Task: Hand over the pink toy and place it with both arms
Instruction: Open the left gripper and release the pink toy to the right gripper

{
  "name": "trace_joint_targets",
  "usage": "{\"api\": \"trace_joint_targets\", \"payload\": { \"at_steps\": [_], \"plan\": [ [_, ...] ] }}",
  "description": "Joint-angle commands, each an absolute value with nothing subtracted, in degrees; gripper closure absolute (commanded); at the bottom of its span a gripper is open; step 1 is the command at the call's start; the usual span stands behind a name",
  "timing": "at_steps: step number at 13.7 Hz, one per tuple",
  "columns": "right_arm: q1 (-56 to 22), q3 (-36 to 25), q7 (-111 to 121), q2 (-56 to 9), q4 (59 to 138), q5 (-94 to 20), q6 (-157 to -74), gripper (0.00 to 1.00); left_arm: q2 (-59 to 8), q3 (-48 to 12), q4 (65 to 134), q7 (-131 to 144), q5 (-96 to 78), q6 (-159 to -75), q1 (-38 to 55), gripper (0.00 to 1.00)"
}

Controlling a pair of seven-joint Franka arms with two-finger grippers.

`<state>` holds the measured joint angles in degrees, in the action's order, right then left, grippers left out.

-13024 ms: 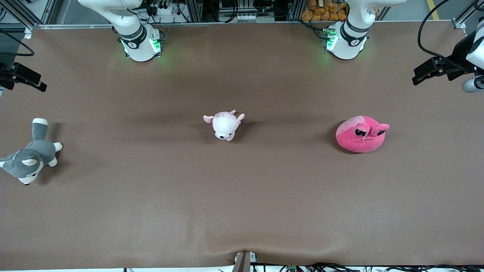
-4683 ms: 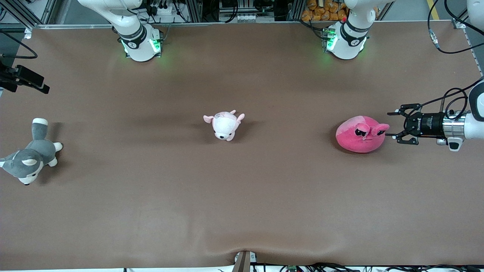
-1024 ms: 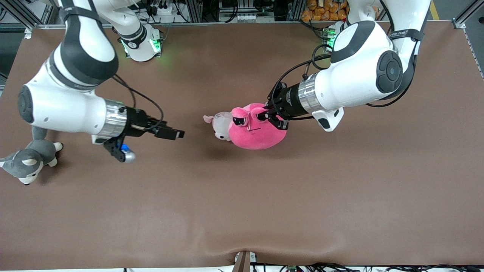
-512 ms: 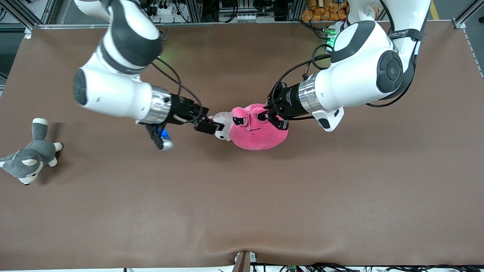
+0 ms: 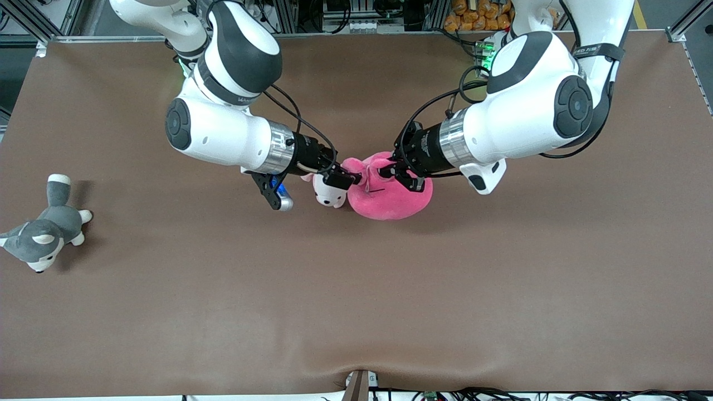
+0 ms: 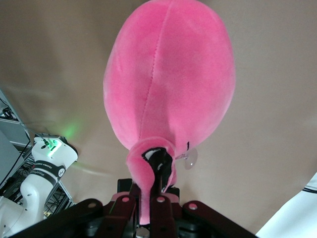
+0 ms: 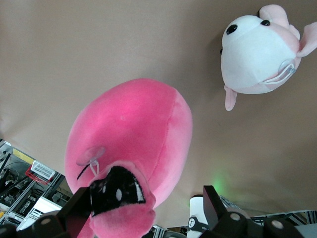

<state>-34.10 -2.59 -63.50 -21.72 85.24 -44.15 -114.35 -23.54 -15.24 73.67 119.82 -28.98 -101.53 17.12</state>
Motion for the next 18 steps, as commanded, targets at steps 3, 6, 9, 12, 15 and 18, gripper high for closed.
{"api": "trace_joint_targets", "payload": {
  "at_steps": [3, 6, 9, 12, 15, 18],
  "plan": [
    [-35.6, -3.1, -64.2, -22.6, 84.6, -45.6, -116.4, 0.0, -24.8, -14.9, 72.8, 121.3, -29.1, -102.0, 18.5, 1.0],
    [-36.6, -3.1, -64.2, -23.0, 84.4, -45.6, -118.2, 0.22, -25.3, -14.9, 72.8, 121.3, -29.1, -102.4, 19.0, 1.0],
    [-35.9, -3.2, -63.6, -22.9, 84.5, -45.0, -118.7, 0.97, -25.3, -14.9, 72.8, 121.3, -29.0, -102.4, 19.3, 1.0],
    [-35.8, -3.3, -63.5, -23.0, 84.7, -44.8, -118.7, 1.0, -25.2, -14.9, 72.8, 121.3, -29.0, -102.4, 19.3, 1.0],
    [-34.8, -3.5, -63.5, -22.8, 84.7, -44.6, -118.7, 1.0, -25.2, -14.8, 72.8, 121.3, -29.0, -102.4, 19.3, 1.0],
    [-32.4, -3.6, -63.4, -22.2, 84.6, -44.4, -118.2, 1.0, -25.0, -14.8, 72.8, 121.3, -29.4, -102.4, 19.2, 0.98]
  ]
}}
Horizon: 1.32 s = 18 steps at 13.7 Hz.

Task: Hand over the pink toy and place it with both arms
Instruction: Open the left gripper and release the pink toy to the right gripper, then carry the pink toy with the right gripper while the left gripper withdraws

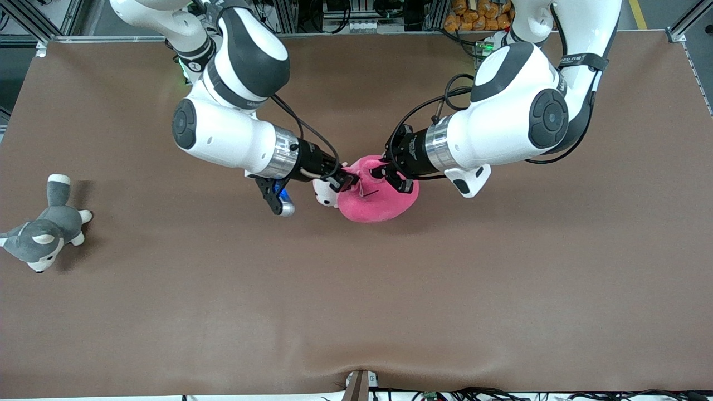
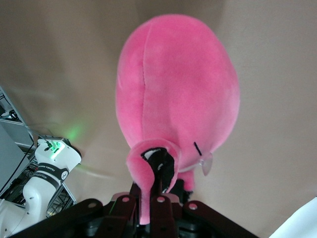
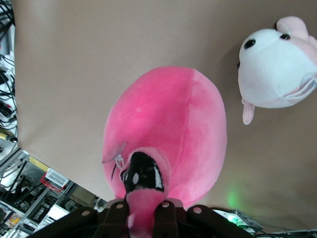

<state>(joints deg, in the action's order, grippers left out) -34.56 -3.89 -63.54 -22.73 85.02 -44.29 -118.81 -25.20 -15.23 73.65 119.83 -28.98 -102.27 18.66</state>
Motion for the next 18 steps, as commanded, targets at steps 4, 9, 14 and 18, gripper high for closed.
{"api": "trace_joint_targets", "payload": {
  "at_steps": [4, 9, 14, 18],
  "plan": [
    [-28.1, -3.6, -62.8, -20.8, 84.7, -39.7, -117.2, 1.0, -23.9, -14.5, 72.6, 120.6, -29.1, -102.0, 18.4, 0.0],
    [-15.3, -3.6, -48.5, -19.9, 84.9, -39.1, -102.3, 1.0, -19.9, -14.5, 72.6, 115.3, -23.1, -101.1, 15.8, 0.0],
    [1.6, -3.6, -24.5, -20.4, 92.1, -39.1, -89.1, 1.0, -17.1, -14.5, 72.7, 104.2, -18.5, -98.2, 14.2, 0.0],
    [7.1, -3.6, -22.6, -21.7, 93.1, -35.4, -82.9, 1.0, -16.7, -14.5, 72.7, 93.6, -14.3, -96.2, 14.0, 0.0]
  ]
}}
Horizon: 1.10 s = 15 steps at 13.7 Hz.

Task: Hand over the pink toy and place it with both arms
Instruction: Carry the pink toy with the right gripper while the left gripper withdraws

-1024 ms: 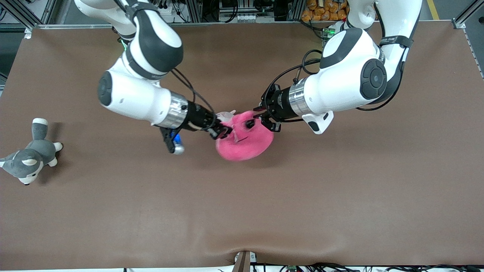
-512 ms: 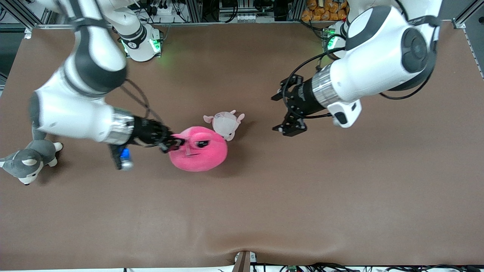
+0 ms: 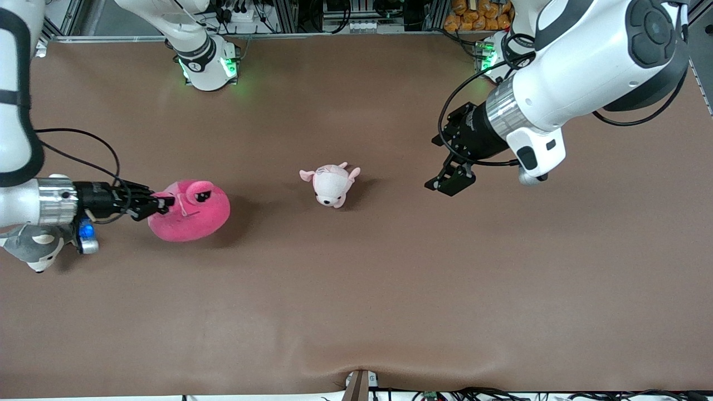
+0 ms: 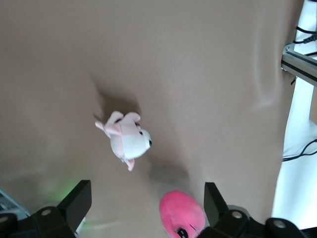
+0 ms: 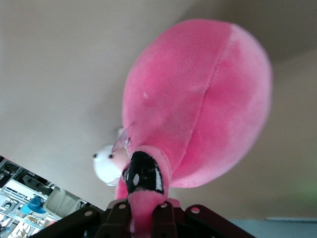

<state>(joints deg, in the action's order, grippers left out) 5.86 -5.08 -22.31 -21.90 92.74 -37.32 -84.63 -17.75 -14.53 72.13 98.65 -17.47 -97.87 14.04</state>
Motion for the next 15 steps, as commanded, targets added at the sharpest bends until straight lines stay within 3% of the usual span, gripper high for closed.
{"api": "trace_joint_targets", "payload": {
  "at_steps": [1, 13, 14, 15],
  "plan": [
    [7.9, -3.6, -22.5, -22.5, 93.1, -35.0, -82.1, 1.0, -16.4, -14.5, 72.7, 90.2, -12.8, -94.9, 13.9, 0.0],
    [14.5, -3.5, -18.2, -33.8, 92.7, -35.3, -84.4, 1.0, -12.5, -14.6, 72.9, 58.8, -7.3, -82.6, 1.1, 0.0],
    [14.9, -3.5, -16.5, -34.2, 92.6, -35.2, -84.4, 0.87, -12.2, -14.4, 72.9, 56.1, -7.2, -82.4, 0.5, 0.0],
    [15.2, -3.5, -15.3, -34.2, 92.6, -35.0, -84.4, 0.32, -12.1, -14.6, 72.8, 53.3, -7.2, -82.4, -1.6, 0.0]
  ]
}}
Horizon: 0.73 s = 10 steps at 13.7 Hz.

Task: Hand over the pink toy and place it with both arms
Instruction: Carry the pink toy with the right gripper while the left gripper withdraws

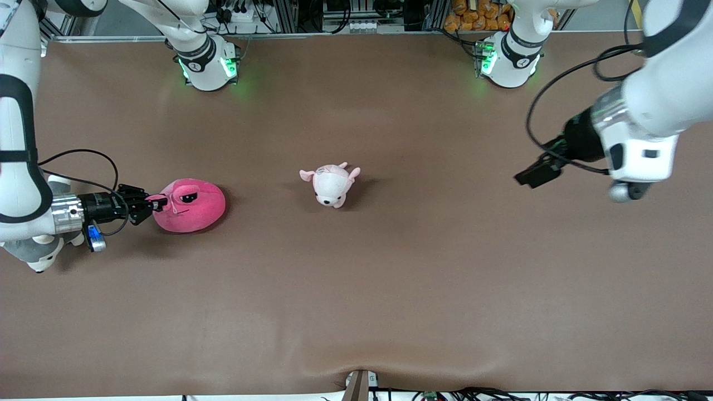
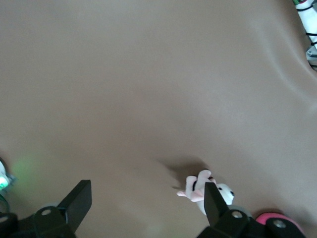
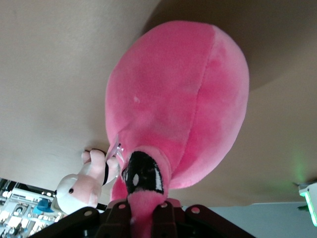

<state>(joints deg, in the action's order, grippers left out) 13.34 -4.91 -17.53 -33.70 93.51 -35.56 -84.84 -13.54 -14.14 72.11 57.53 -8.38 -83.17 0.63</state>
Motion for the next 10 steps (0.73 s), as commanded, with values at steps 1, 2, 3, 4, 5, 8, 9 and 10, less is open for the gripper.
{"api": "trace_joint_targets", "payload": {
  "at_steps": [1, 2, 3, 4, 5, 8, 9, 10],
  "plan": [
    [15.2, -3.6, -15.0, -33.8, 92.2, -34.9, -84.2, 0.0, -11.6, -14.9, 72.9, 49.3, -7.2, -82.4, -3.1, 0.0],
    [14.9, -3.6, -15.0, -33.5, 91.5, -34.7, -84.1, 0.0, -10.6, -14.4, 74.2, 44.0, -7.1, -82.6, -3.4, 0.0],
    [14.8, -3.5, -14.9, -32.8, 90.5, -33.2, -84.1, 0.0, -10.0, -13.4, 74.7, 38.5, -6.3, -82.7, -3.3, 0.0],
    [14.2, -3.3, -14.9, -31.7, 89.0, -31.0, -84.1, 0.0, -9.0, -11.2, 75.8, 33.8, -5.3, -82.7, -2.3, 0.0],
    [13.5, -3.1, -14.9, -30.2, 87.6, -29.0, -84.2, 0.0, -7.3, -8.6, 77.5, 29.4, -5.1, -82.8, -1.1, 0.0],
    [6.4, -3.2, -9.2, -24.5, 85.5, -21.6, -86.2, 0.0, -3.4, -0.3, 81.5, 18.1, -5.1, -82.8, 3.5, 0.0],
    [4.6, -3.2, -8.0, -22.4, 85.5, -19.1, -86.8, 0.0, -2.3, 1.7, 82.8, 15.2, -5.1, -82.8, 4.6, 0.0],
    [3.3, -3.1, -7.9, -20.4, 85.5, -17.1, -87.0, 0.0, -1.3, 4.6, 83.5, 13.0, -5.1, -82.8, 6.7, 0.0]
  ]
}}
